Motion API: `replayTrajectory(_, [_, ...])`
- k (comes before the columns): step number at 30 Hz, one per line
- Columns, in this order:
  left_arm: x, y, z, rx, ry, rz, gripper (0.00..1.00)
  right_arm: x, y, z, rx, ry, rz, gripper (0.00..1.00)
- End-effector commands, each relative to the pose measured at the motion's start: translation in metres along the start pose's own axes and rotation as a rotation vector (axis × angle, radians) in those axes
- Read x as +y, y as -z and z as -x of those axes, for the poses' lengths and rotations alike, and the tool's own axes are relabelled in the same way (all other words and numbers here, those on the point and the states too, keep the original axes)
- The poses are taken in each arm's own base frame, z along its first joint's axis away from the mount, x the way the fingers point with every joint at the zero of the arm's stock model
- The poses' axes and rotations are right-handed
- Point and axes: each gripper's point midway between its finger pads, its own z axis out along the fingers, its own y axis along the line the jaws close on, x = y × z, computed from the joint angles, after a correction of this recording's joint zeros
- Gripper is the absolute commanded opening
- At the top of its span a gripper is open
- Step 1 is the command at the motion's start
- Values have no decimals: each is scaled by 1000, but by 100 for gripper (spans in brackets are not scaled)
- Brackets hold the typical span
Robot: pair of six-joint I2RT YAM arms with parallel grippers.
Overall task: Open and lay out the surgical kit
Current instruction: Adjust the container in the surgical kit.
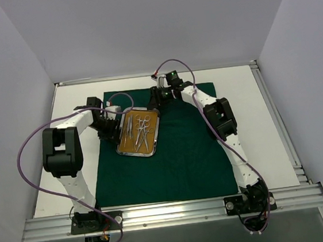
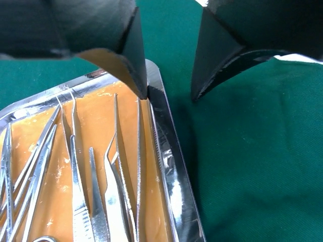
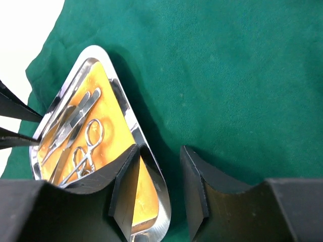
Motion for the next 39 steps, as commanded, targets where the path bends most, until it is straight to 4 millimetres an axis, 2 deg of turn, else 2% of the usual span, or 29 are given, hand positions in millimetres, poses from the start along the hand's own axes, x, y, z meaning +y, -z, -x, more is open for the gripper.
replayTrajectory(1, [-3,-9,8,-17,-25,-31,47,4,-7,-19,58,0,37,34])
replayTrajectory(3, [-3,-10,9,-20,-20,-33,43,5,-9,-22,64,3,42,33])
replayTrajectory(9, [-8,-8,17,-36,-25,-56,23,13,-11,-21,62,-1,90,22])
replayTrajectory(10, [-9,-7,19,-39,-23,-58,20,13,-11,-22,63,-2,90,18])
replayTrajectory(11, [-9,-5,23,-48,-25,-57,12,13,-11,-23,65,-2,90,15])
replayTrajectory(14, [-10,3,33,-70,-28,-53,3,14,-8,-22,65,-10,82,4])
replayTrajectory(16, [-12,10,37,-78,-24,-55,2,9,-2,-20,54,-55,59,0])
replayTrajectory(18, [-12,19,49,-106,-31,-47,2,6,9,-5,3,-76,50,0])
replayTrajectory(20, [-11,25,57,-124,-31,-32,2,5,19,-4,-22,-141,41,0])
replayTrajectory(21, [-11,31,65,-141,-37,-27,2,3,22,6,-65,-131,42,0])
replayTrajectory(23, [-9,31,72,-145,-34,-20,2,-3,30,6,-86,-187,25,0])
replayTrajectory(24, [-10,38,84,-165,-44,-15,2,-5,30,8,-98,-190,18,0])
replayTrajectory(27, [1,37,98,-155,-50,16,2,-12,30,11,-121,-230,-28,0])
replayTrajectory(28, [7,36,113,-170,-57,26,2,-18,31,14,-141,-245,-59,0])
replayTrajectory(29, [11,34,118,-163,-58,29,2,-20,30,14,-157,-274,-66,0])
replayTrajectory(30, [12,30,117,-133,-49,21,2,-22,30,15,-168,-288,-72,0])
replayTrajectory(31, [19,23,127,-131,-45,20,3,-23,30,15,-175,-302,-76,0])
replayTrajectory(34, [32,10,141,-132,-36,42,2,-32,29,12,-192,-359,-104,0])
replayTrajectory(35, [36,8,146,-142,-37,56,2,-31,32,18,-223,-357,-109,0])
replayTrajectory(37, [43,4,155,-159,-32,77,2,-33,33,15,-238,-396,-123,0])
replayTrajectory(39, [46,11,174,-215,-35,102,2,-32,37,22,-271,-395,-139,0])
